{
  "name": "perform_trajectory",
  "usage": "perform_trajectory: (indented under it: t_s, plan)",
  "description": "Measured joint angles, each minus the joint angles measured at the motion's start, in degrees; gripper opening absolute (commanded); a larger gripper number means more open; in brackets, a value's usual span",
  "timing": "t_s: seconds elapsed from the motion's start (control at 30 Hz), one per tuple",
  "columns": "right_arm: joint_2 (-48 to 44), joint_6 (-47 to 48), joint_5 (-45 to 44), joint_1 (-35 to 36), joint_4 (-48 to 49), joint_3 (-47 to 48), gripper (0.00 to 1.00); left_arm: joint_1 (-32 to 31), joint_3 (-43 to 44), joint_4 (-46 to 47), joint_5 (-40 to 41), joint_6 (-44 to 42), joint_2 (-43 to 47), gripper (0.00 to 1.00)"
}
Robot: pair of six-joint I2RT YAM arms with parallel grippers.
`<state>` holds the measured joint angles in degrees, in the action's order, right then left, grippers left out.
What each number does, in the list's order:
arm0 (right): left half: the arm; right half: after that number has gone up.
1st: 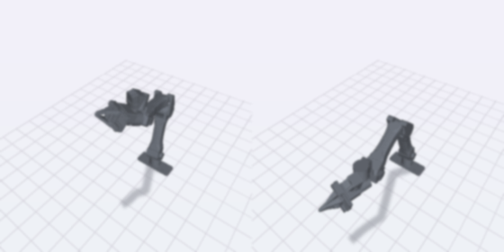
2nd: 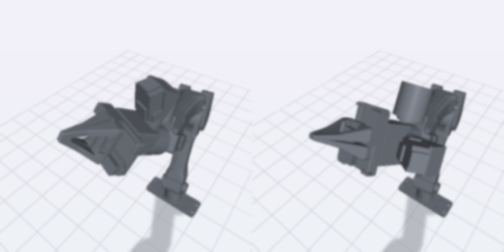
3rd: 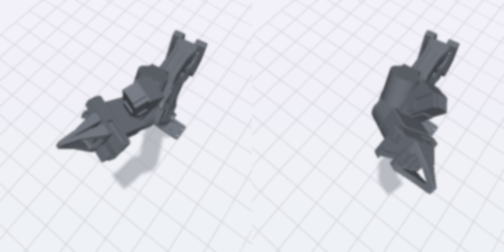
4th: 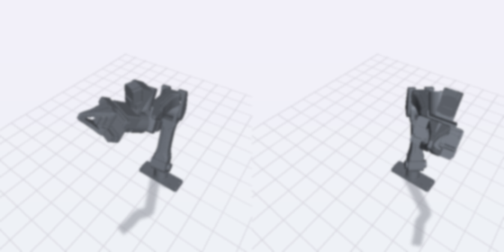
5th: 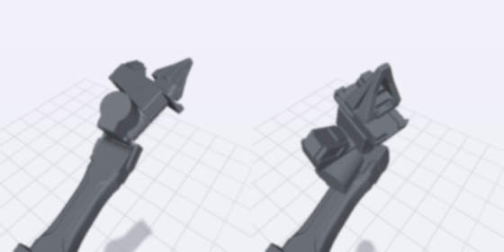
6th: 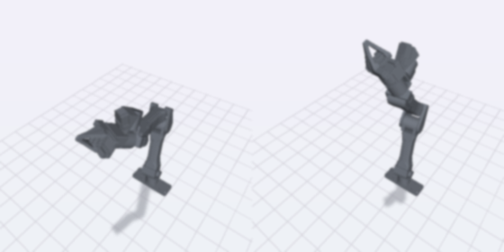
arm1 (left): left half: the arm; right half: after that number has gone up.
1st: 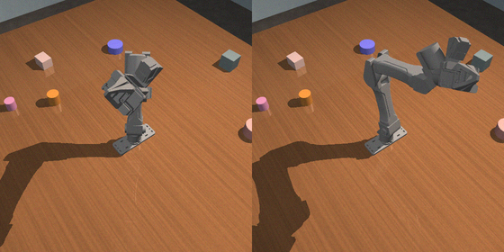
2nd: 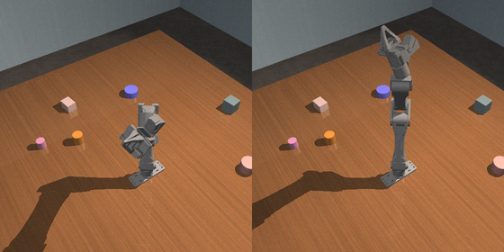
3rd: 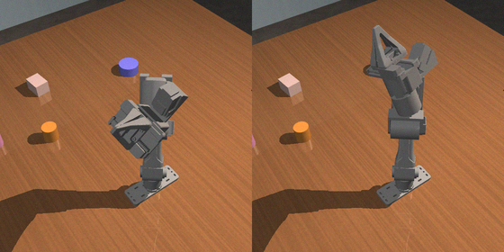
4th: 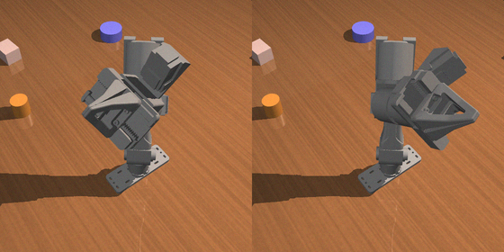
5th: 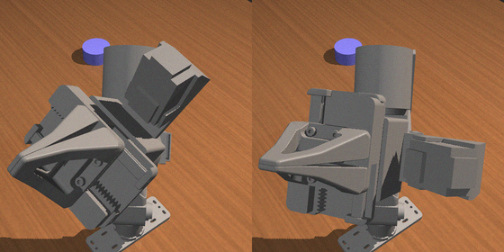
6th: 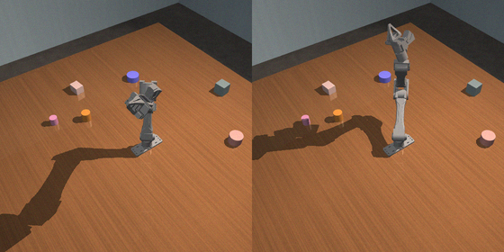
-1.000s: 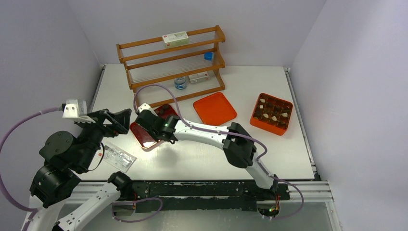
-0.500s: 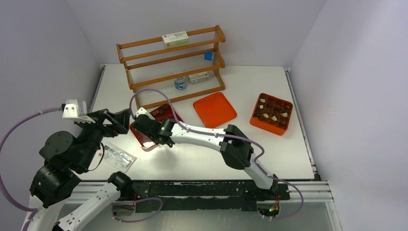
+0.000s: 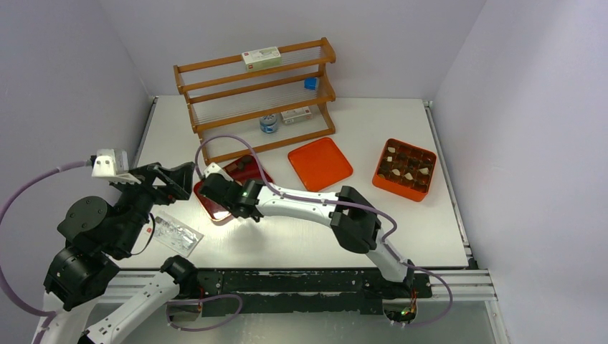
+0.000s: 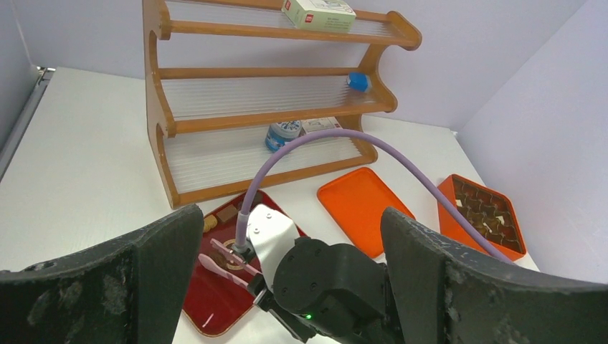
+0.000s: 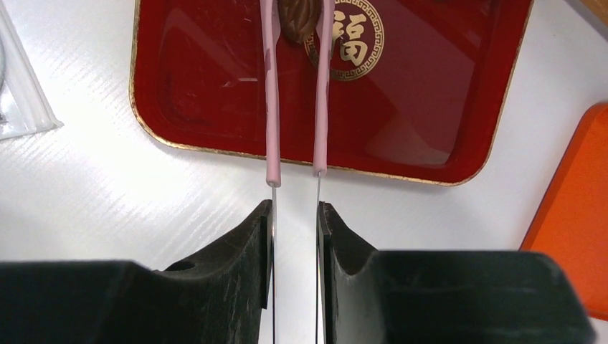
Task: Pack the chocolate
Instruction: Pick up the fake chocolate from the plate.
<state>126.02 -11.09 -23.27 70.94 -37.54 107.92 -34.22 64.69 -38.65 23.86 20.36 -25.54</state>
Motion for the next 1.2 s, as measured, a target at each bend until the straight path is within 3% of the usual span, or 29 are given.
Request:
perform_trajectory:
  t_s: [0.73,1.2]
  plan:
    - [-4.3,-0.4,1.6,-0.4,1.0,-4.0,0.26,0.0,-2.6,0.2,0.4,-0.5,0.2,0.98]
    - [-17.5,-3.5,1.5,-6.1,-0.6,-11.9,0.26,0.0,-11.0,2.8,0.4,-1.1,0.5,0.98]
